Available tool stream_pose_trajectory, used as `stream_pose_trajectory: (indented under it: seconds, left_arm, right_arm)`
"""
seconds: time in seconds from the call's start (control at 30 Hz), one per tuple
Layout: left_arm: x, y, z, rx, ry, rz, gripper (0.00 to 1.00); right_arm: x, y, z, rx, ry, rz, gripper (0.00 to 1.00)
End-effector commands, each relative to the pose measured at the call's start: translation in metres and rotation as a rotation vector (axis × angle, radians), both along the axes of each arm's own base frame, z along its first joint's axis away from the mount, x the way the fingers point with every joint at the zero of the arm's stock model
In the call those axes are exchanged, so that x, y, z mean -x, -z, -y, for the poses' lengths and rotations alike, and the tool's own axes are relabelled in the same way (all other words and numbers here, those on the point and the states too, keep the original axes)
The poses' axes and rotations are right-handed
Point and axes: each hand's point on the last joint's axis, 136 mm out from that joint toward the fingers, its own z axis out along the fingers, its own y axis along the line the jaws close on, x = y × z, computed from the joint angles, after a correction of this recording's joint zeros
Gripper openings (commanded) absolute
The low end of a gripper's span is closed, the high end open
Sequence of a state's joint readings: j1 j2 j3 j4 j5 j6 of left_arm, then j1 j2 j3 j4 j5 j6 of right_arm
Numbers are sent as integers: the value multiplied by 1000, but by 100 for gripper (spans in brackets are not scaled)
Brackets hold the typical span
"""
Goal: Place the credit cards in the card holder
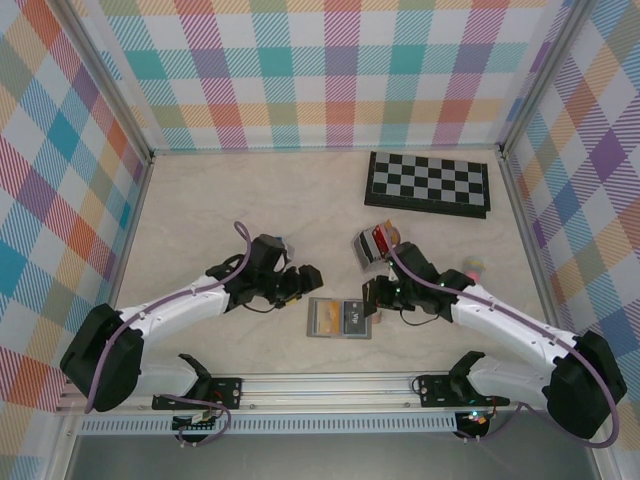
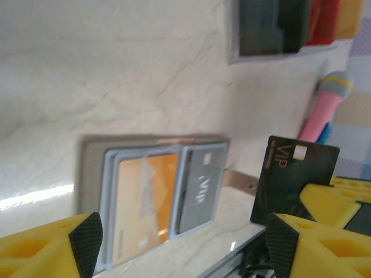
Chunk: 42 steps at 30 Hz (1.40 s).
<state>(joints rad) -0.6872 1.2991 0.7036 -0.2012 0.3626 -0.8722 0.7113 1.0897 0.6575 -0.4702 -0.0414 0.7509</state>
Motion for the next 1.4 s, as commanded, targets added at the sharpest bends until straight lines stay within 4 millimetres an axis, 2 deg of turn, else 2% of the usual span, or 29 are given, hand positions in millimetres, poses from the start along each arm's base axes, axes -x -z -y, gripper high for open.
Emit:
stream_pose_trajectory:
  seconds: [0.0, 0.23, 0.4, 0.67, 1.0, 1.23, 1.37]
  left_arm:
    - [17, 27, -7, -105, 46, -33, 77]
    - [25, 45, 6, -132, 90, -64, 76]
    - [27, 57, 12, -146, 107, -83, 75]
    - [33, 71, 16, -166, 124, -109, 73]
    - [36, 80, 21, -164, 131, -127, 63]
    - [35, 79, 22, -159, 126, -124, 62]
    - [32, 73, 22, -154, 112, -101, 55]
  right_arm:
    - [-2, 9, 5, 19, 56, 20, 10]
    - [2, 28, -1, -2, 48, 20, 9]
    - [4, 37, 2, 5, 58, 21, 9]
    - [8, 45, -4, -50, 47, 17, 9]
    - [1, 21, -19, -145, 46, 56, 10]
    - [-4, -2, -29, -206, 35, 77, 10]
    - [-4, -18, -42, -258, -9, 87, 11]
